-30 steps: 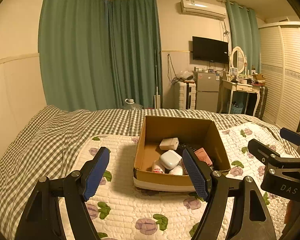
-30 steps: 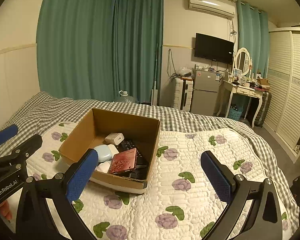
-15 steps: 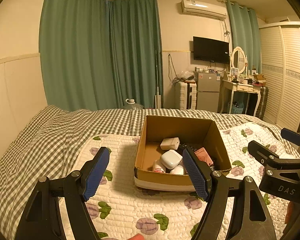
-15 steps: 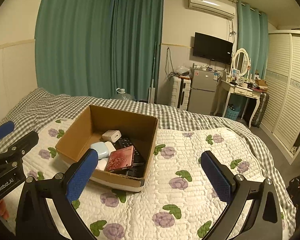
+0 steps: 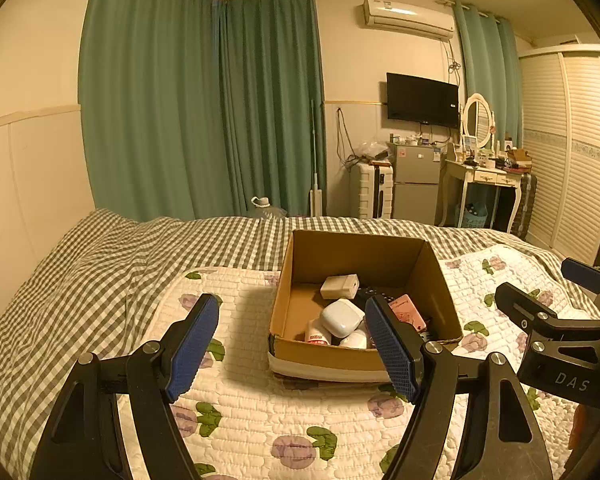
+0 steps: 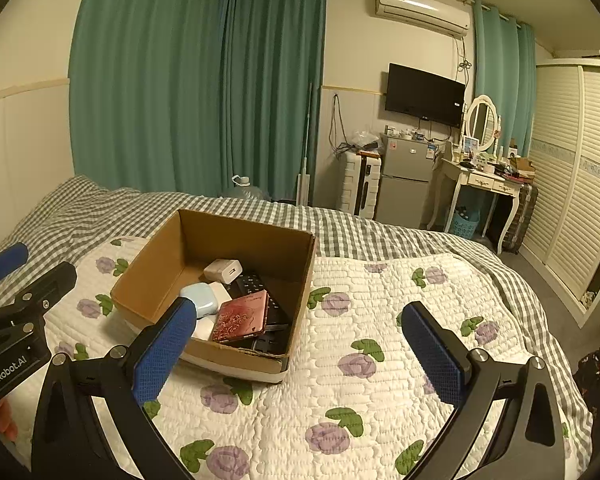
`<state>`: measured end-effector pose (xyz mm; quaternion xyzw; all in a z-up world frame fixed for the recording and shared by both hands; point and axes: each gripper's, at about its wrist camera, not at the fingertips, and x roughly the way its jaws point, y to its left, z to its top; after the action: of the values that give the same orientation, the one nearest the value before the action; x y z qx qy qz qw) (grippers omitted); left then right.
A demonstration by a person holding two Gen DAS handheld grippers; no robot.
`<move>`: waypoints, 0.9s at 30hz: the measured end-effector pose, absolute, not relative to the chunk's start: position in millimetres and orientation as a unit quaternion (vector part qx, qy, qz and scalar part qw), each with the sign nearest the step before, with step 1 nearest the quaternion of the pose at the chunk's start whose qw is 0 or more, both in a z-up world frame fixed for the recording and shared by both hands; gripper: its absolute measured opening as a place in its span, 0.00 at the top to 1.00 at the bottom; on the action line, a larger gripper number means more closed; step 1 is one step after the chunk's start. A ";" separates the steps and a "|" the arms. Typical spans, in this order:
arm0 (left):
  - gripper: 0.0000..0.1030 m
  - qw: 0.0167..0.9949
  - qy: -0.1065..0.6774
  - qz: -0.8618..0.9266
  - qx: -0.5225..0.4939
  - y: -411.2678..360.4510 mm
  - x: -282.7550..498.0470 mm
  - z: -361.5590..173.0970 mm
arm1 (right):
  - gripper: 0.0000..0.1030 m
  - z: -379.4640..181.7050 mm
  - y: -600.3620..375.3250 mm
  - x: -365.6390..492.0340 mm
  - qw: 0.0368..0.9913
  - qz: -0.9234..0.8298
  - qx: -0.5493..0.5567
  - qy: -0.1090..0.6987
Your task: Organize rigid objects
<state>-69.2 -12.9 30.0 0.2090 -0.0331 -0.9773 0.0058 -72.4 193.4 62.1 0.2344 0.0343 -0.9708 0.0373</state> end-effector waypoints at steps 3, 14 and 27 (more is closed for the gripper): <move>0.24 0.006 -0.033 -0.977 0.210 -13.4 -69.4 29.9 | 0.00 61.6 193.3 -72.5 0.036 -0.970 0.236 0.033; 0.24 0.004 -0.032 -0.977 0.210 -13.0 -69.2 30.1 | 0.00 61.5 193.5 -71.7 0.036 -0.971 0.235 0.033; 0.24 0.008 -0.034 -0.976 0.214 -12.1 -68.1 30.3 | 0.00 59.2 191.5 -73.1 0.037 -0.969 0.241 0.034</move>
<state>-68.1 -12.1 30.3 0.2140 -0.0338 -0.9762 0.0077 -73.1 191.5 59.2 0.2413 0.0342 -0.9691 0.0371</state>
